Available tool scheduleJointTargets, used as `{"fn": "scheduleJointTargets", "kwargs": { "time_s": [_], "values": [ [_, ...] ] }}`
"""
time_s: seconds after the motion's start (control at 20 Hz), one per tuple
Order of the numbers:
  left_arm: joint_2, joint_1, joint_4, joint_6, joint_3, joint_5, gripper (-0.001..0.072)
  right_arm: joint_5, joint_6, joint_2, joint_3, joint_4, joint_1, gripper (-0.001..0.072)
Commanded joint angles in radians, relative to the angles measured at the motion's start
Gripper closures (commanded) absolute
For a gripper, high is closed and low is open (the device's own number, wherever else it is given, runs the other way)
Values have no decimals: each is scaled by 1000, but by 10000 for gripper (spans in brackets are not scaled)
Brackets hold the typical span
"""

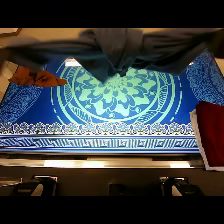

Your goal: Fold the clothes and pants, and hang the long-sleeved shirts on hangers.

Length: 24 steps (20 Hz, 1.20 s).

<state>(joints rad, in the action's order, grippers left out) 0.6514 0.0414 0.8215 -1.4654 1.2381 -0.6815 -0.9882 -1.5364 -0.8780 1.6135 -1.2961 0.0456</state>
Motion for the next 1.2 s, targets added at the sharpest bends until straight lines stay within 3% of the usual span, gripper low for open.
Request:
{"fn": "scheduleJointTargets", "kwargs": {
  "time_s": [0.0,0.2,0.35,0.5,0.65,0.85,1.0,1.15],
  "values": [
    [-160,68,25,0,41,98,681,-7,4,129,46,-121,13,673],
    [-170,119,186,-13,40,-14,681,-216,4,128,45,-214,13,673],
    [-145,151,362,-119,6,-197,681,-509,-42,60,36,-268,13,673],
    [-148,144,337,-121,-150,-230,681,-652,-98,-3,-80,-199,13,673],
    [-146,99,270,-121,-366,-228,681,-550,-109,-23,-338,-89,13,673],
    [-137,-7,224,-122,-642,-207,680,-206,-164,-63,-658,25,13,672],
    [-111,-75,197,-180,-772,-118,680,45,-244,-179,-748,115,13,672],
    [-69,-131,197,-266,-830,-42,680,208,-237,-322,-747,275,13,672]
  ]
}}
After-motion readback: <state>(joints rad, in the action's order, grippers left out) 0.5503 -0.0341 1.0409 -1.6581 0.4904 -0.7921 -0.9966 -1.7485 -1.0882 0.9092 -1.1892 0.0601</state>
